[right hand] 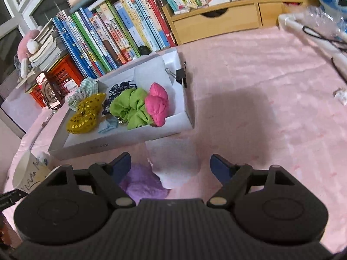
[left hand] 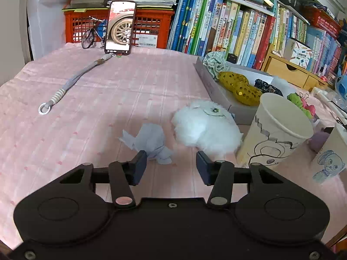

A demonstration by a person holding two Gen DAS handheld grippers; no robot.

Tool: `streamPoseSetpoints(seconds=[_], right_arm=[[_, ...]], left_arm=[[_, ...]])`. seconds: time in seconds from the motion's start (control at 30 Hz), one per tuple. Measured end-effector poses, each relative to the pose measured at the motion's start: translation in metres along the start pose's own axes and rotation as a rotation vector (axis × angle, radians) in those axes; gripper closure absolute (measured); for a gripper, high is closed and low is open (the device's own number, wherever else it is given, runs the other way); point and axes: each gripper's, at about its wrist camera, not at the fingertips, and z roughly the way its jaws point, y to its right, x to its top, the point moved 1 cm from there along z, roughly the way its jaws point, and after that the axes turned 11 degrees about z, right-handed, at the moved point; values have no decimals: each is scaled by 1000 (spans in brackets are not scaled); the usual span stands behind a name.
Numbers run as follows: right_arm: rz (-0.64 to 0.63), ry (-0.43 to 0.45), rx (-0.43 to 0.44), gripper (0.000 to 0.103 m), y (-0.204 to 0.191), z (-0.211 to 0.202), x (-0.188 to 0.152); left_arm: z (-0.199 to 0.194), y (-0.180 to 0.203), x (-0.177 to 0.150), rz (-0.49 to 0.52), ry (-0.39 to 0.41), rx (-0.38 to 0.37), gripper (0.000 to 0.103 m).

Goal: Organize soft objects
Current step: 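Grasp the white crumpled paper with the left tool while the right tool grasps the white tissue, then carry the white paper and white tissue over the white tray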

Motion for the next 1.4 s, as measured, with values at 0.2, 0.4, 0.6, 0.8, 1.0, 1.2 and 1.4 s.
streamPoseSetpoints(seconds=[0.2,0.4,0.6,0.8,1.0,1.2,1.4], right_arm=[[29,-16,29,24,1,3,2],[55,-7,7,35,6,2,5],[53,-17,-19,41,7,7,3],[41,-21,-32,40,6,8,4],[29,-21,-40,39,4,9,3],[26,-19,-44,36,4,10,4],[3,-24,-39,35,3,13,6]], left_arm=[[4,-3,-1,-12,-13,2,74],[5,-4,-3,-18,-19,5,78],[6,-5,-3,-16,-22,4,79],[-8,4,-1,13,10,15,76],[-16,9,2,65,67,79,53],[-1,3,3,45,57,96,42],[18,0,4,47,57,91,43]])
